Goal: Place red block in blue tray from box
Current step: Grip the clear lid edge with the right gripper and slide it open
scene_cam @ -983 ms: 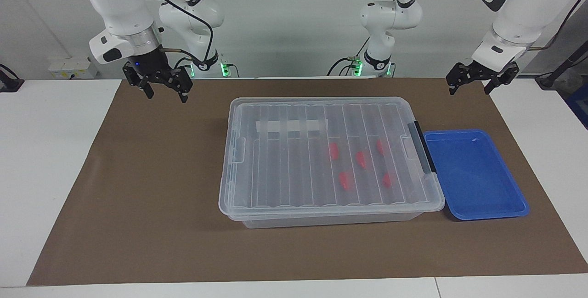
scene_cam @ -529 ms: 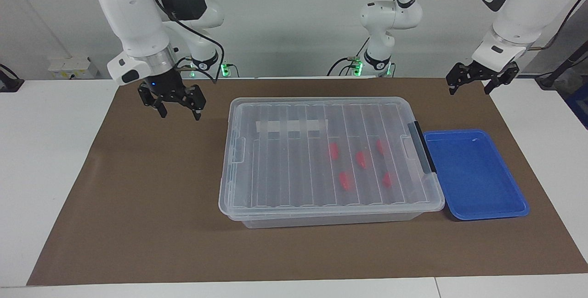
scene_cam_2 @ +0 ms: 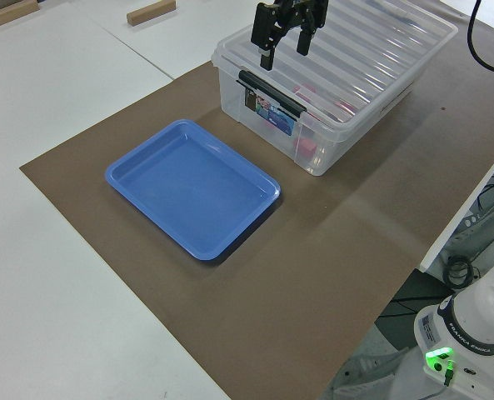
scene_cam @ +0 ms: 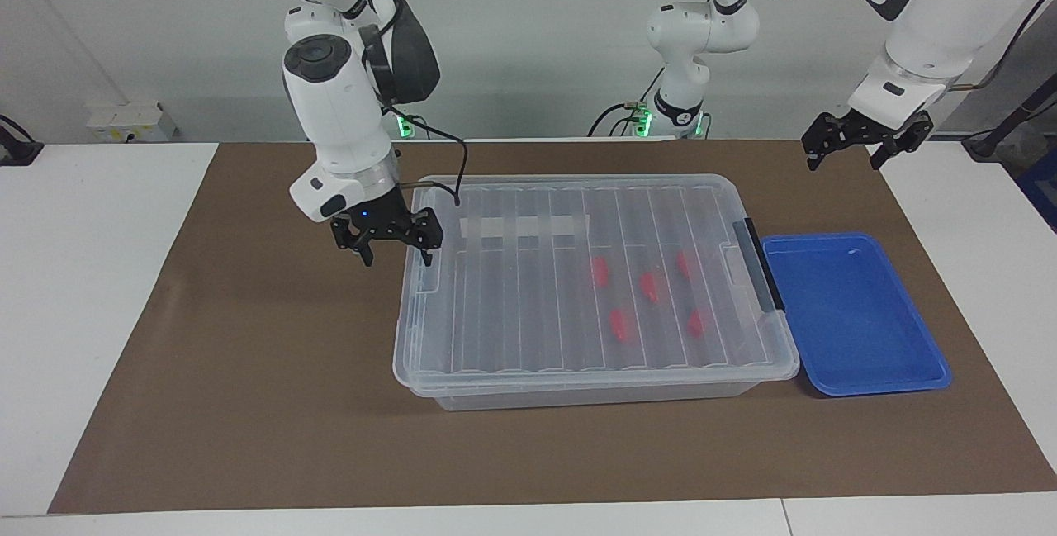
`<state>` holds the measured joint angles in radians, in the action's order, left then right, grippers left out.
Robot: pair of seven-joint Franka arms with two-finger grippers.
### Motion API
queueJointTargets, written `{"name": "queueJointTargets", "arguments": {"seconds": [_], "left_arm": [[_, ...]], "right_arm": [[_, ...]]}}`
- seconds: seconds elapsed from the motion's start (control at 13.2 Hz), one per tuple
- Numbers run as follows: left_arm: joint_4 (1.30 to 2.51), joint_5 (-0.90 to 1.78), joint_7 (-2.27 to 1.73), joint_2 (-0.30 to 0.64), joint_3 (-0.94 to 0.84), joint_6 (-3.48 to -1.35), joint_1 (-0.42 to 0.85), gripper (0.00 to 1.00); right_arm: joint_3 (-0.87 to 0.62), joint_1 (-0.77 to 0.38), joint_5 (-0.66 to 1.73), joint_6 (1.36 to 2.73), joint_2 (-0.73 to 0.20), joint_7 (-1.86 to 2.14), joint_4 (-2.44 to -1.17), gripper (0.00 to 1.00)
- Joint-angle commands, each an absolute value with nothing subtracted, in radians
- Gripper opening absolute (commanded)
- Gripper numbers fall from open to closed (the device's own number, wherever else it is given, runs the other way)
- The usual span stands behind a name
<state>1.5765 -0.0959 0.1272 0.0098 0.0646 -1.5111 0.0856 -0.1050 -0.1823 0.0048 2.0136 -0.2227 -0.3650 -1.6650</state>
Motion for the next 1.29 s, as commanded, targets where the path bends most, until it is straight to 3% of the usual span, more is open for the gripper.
{"name": "queueJointTargets", "arguments": {"seconds": [0.0, 0.45, 1.21], "left_arm": [[1.585, -0.101, 0.132, -0.003, 0.066, -1.497, 0.084, 1.00], [1.585, -0.101, 0.132, -0.003, 0.066, -1.497, 0.084, 1.00], [1.585, -0.101, 0.132, -0.003, 0.066, -1.497, 0.084, 1.00]], "right_arm": [[-0.106, -0.187, -0.041, 2.029, -0.203, -0.371, -1.722, 1.00], [-0.101, -0.141, -0.054, 2.022, -0.167, -0.308, -1.804, 1.00], [-0.103, 0.043, -0.054, 2.009, -0.161, 0.101, -1.832, 1.00]]}}
